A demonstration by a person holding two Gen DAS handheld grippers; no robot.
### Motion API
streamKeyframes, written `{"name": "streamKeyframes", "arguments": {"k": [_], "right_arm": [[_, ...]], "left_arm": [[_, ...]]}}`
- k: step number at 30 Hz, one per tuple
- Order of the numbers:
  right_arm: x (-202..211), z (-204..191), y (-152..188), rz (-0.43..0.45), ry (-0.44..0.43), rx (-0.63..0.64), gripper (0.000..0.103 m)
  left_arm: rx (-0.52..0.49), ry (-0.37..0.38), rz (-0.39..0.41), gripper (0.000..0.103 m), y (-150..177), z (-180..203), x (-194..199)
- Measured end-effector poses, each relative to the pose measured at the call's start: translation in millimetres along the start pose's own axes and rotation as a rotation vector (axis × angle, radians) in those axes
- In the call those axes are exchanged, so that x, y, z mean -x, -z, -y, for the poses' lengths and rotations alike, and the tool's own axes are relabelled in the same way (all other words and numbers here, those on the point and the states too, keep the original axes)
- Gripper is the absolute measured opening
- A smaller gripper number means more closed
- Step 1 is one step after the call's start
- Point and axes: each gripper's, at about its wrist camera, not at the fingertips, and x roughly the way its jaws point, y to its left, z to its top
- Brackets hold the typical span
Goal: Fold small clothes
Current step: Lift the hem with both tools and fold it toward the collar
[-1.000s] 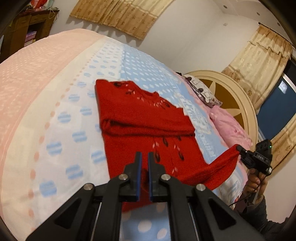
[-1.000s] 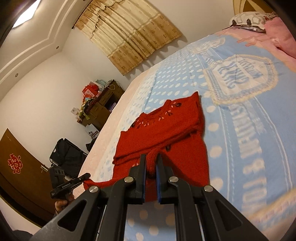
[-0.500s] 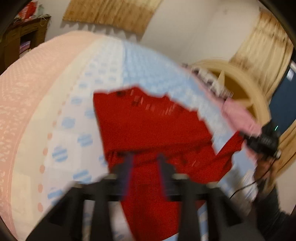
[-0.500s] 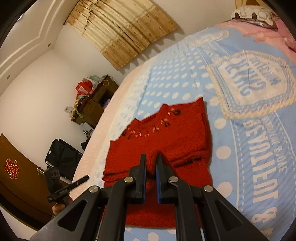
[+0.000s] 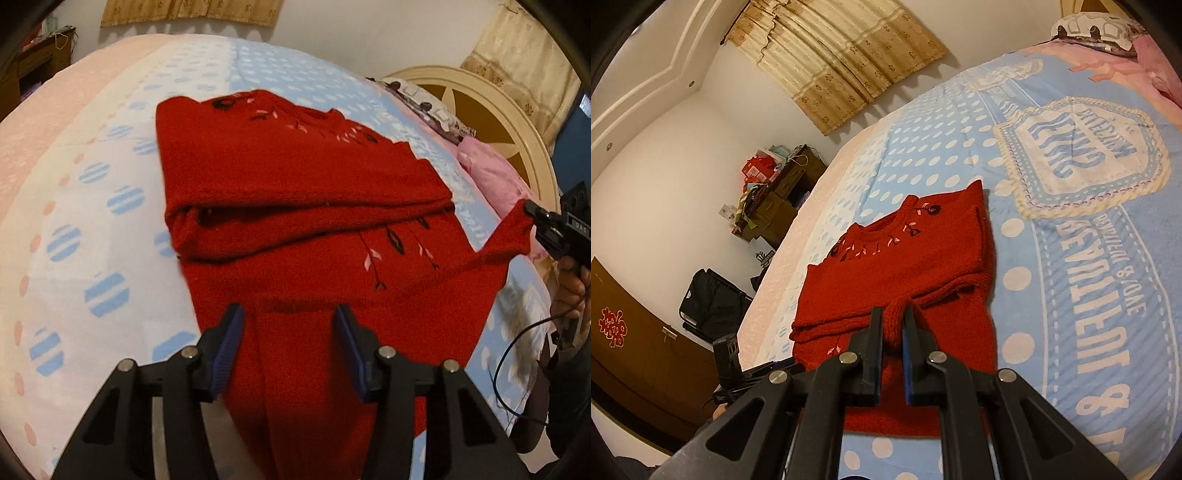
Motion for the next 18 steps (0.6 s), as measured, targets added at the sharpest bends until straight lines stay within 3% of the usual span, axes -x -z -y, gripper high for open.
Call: {"name": "streamKeyframes", "arguments": {"k": [1, 2, 6, 13, 18], "right_arm": [[-0.8, -0.6, -0.3, 0.0, 0.001, 0.003, 0.008], [-1.2, -1.2, -0.7, -0.001, 0.001, 0.005, 0.008], [-3.3, -0.3, -6.9, 0.005, 0.005, 0.006, 0.008], [-13.3, 3.1, -35.8, 0.024, 0.026, -0.003, 0.008], [-33.9, 6.4, -64.4, 0.022, 0.037, -0.027, 0.008]], "left_arm": [[0.0, -0.002, -0.001, 0.019, -0.5, 0.0, 0.8], [-0.005, 0.004, -0.011, 0.007, -0.7, 0.1, 1.7], [-0.053, -0.04, 0.034, 0.007, -3.2, 3.3, 18.4], [0.034, -0.037, 0.259, 0.007, -50.3, -18.6, 73.0], [0.04, -0.049, 0.291, 0.007, -89.4, -22.0, 69.3]]}}
